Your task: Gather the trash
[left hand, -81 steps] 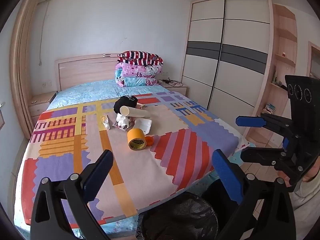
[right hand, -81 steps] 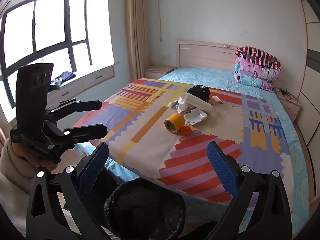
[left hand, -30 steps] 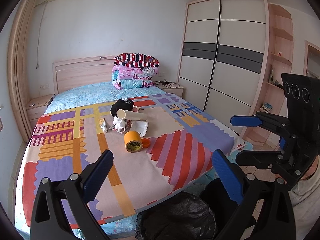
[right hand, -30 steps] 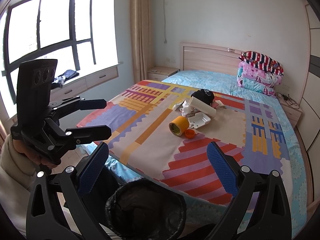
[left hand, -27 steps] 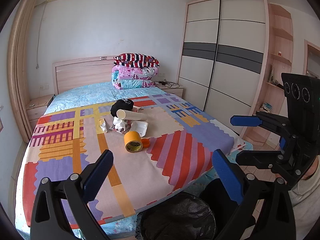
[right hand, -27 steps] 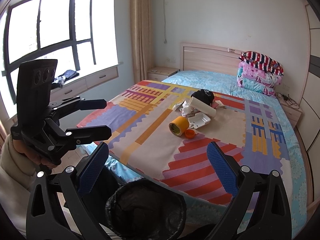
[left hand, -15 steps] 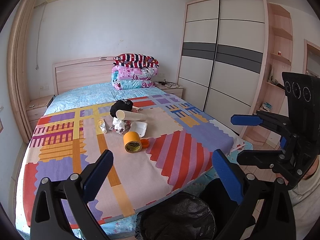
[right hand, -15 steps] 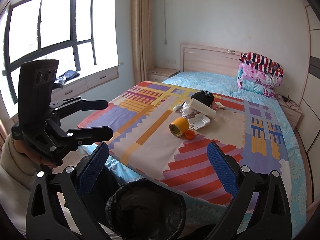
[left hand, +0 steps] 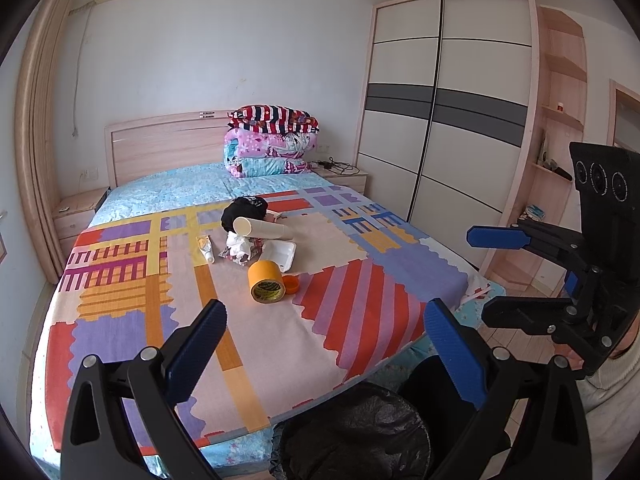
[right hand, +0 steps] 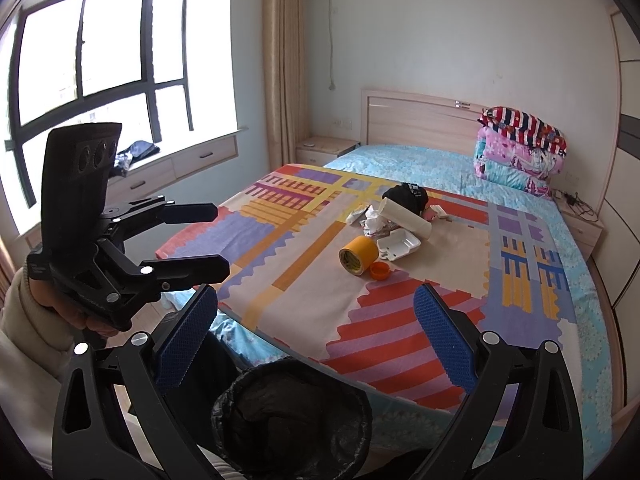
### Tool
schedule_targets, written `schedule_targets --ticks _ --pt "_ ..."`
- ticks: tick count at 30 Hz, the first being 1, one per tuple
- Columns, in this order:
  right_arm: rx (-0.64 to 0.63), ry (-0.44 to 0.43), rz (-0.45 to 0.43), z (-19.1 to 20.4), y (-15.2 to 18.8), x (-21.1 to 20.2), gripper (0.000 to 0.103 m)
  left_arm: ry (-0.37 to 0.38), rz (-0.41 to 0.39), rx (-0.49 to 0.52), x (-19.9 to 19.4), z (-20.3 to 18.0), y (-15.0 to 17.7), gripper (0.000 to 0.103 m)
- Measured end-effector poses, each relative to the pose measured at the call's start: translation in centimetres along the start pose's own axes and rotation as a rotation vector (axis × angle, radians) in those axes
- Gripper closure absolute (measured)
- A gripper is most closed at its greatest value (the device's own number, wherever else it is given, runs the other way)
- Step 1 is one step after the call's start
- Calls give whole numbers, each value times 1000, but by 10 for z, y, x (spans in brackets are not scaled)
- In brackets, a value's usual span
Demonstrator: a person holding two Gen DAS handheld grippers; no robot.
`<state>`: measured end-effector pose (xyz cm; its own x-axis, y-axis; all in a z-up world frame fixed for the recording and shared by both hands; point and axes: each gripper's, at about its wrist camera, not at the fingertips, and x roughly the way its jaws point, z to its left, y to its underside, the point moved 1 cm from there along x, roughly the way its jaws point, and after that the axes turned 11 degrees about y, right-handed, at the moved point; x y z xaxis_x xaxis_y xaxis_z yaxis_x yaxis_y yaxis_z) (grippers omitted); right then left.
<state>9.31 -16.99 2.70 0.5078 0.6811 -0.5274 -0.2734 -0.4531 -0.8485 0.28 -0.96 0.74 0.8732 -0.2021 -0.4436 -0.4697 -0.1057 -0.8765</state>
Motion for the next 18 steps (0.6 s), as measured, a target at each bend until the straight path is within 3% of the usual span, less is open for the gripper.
schedule_targets --ticks 18 --pt "0 2 1 1 -1 -1 3 5 4 -9 4 3 4 8"
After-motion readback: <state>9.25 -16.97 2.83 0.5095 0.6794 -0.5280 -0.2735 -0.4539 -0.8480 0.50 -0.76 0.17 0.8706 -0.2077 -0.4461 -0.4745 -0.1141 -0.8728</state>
